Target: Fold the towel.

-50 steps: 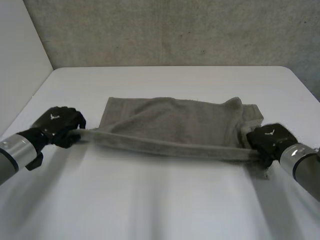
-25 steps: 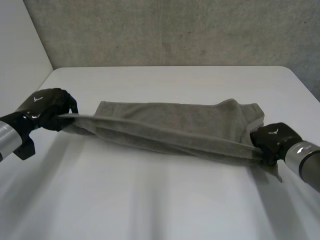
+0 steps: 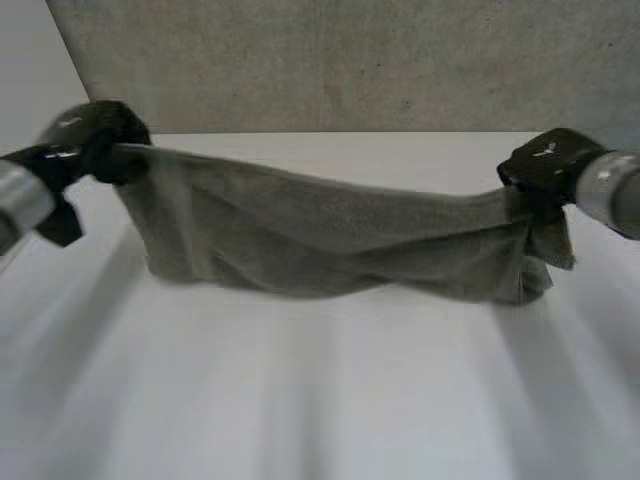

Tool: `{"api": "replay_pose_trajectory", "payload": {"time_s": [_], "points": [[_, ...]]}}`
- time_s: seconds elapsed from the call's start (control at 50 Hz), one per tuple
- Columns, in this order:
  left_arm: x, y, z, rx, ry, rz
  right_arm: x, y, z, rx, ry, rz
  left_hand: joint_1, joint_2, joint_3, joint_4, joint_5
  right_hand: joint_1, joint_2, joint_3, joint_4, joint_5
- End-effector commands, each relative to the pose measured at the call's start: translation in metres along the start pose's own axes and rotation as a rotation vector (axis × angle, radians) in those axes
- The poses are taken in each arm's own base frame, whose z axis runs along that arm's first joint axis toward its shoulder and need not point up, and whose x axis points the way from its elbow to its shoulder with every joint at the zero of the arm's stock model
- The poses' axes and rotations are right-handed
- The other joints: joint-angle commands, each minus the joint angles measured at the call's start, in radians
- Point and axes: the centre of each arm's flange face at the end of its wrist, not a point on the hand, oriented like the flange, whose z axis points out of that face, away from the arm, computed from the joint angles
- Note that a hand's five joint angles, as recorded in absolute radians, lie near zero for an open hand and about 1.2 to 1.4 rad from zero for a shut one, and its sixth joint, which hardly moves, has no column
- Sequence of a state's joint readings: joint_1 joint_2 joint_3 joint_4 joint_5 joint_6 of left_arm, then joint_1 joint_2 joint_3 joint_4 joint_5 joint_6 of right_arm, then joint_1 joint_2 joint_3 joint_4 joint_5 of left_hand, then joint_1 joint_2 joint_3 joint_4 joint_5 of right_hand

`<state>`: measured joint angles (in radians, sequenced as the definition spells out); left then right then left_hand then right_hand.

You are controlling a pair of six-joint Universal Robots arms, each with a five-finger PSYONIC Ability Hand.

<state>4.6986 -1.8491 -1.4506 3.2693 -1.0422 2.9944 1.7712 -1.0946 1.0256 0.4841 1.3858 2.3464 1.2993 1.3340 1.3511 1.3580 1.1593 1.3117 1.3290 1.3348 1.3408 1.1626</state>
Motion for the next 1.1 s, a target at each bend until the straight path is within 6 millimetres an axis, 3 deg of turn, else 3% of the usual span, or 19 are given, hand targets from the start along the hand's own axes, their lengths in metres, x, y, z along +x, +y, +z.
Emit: {"api": "replay_pose_trajectory", "payload": {"time_s": [0.02,0.04,0.08,0.1,0.16,0.26,0.3,0.34,0.36,0.4,0.42,0.52,0.64,0.72,0.78,0.82,0.88,1.0,1.1], "points": [[0.001,-0.034,0.069,0.122,0.002,0.154,0.038,-0.064,0.041,0.221,0.3,-0.053,0.097,0.062,0.045,0.038,0.062,0.085,0.067,0.061,0.055,0.059],[0.001,-0.034,0.069,0.123,0.002,0.154,0.038,-0.064,0.041,0.222,0.301,-0.053,0.097,0.062,0.045,0.038,0.062,0.085,0.067,0.061,0.055,0.059],[0.023,-0.087,0.074,0.311,0.032,0.231,0.075,-0.11,0.015,0.449,0.476,0.021,0.097,0.062,0.045,0.038,0.062,0.085,0.067,0.061,0.055,0.059],[0.023,-0.087,0.074,0.313,0.032,0.231,0.075,-0.11,0.015,0.45,0.476,0.022,0.097,0.062,0.045,0.038,0.062,0.085,0.067,0.061,0.055,0.059],[0.038,-0.133,0.069,0.5,0.027,0.272,0.1,-0.14,-0.017,0.639,0.572,0.119,0.097,0.062,0.045,0.038,0.062,0.085,0.067,0.061,0.055,0.059],[0.035,-0.15,0.064,0.6,0.026,0.204,0.094,-0.132,-0.02,0.66,0.543,0.141,0.097,0.062,0.045,0.038,0.062,0.085,0.067,0.061,0.055,0.059],[0.033,-0.142,0.066,0.582,0.032,0.174,0.084,-0.123,-0.014,0.627,0.498,0.131,0.097,0.062,0.045,0.038,0.062,0.085,0.067,0.061,0.055,0.059],[0.025,-0.105,0.07,0.483,0.023,0.123,0.058,-0.099,0.001,0.548,0.383,0.118,0.097,0.062,0.045,0.038,0.062,0.085,0.067,0.061,0.055,0.059],[0.025,-0.105,0.07,0.482,0.023,0.122,0.058,-0.099,0.001,0.548,0.382,0.118,0.097,0.062,0.045,0.038,0.062,0.085,0.067,0.061,0.055,0.059],[0.014,-0.06,0.07,0.36,0.021,0.095,0.027,-0.068,0.015,0.458,0.261,0.107,0.097,0.062,0.045,0.038,0.062,0.085,0.067,0.061,0.055,0.059],[0.014,-0.06,0.07,0.36,0.022,0.095,0.027,-0.068,0.015,0.458,0.261,0.107,0.097,0.062,0.045,0.038,0.062,0.085,0.067,0.061,0.055,0.059],[0.002,0.017,0.057,0.208,0.097,0.123,-0.011,0.013,0.034,0.243,0.099,0.122,0.097,0.062,0.045,0.038,0.062,0.085,0.067,0.061,0.055,0.059],[-0.017,0.056,0.03,0.113,0.081,0.183,-0.04,0.064,0.031,0.159,-0.039,0.152,0.097,0.062,0.045,0.038,0.062,0.085,0.067,0.061,0.055,0.059],[-0.018,0.058,0.016,0.089,0.083,0.203,-0.037,0.079,0.023,0.118,-0.047,0.168,0.097,0.062,0.045,0.038,0.062,0.085,0.067,0.061,0.055,0.059],[-0.016,0.037,-0.006,0.105,0.081,0.215,-0.02,0.062,-0.006,0.146,-0.001,0.156,0.097,0.062,0.045,0.038,0.062,0.085,0.067,0.061,0.055,0.059],[-0.017,0.007,-0.033,0.128,0.065,0.231,0.004,0.035,-0.045,0.199,0.065,0.14,0.097,0.062,0.045,0.038,0.062,0.085,0.067,0.061,0.055,0.059],[-0.013,-0.012,-0.051,0.152,0.081,0.225,0.016,0.019,-0.068,0.25,0.077,0.137,0.097,0.062,0.045,0.038,0.062,0.085,0.067,0.061,0.055,0.059],[-0.009,-0.016,-0.055,0.155,0.116,0.153,0.024,0.009,-0.067,0.289,0.039,0.143,0.097,0.062,0.045,0.038,0.062,0.085,0.067,0.061,0.055,0.059],[-0.008,0.025,-0.022,0.092,0.176,0.081,0.008,0.031,-0.016,0.185,-0.056,0.173,0.097,0.062,0.045,0.038,0.062,0.085,0.067,0.061,0.055,0.059]]}}
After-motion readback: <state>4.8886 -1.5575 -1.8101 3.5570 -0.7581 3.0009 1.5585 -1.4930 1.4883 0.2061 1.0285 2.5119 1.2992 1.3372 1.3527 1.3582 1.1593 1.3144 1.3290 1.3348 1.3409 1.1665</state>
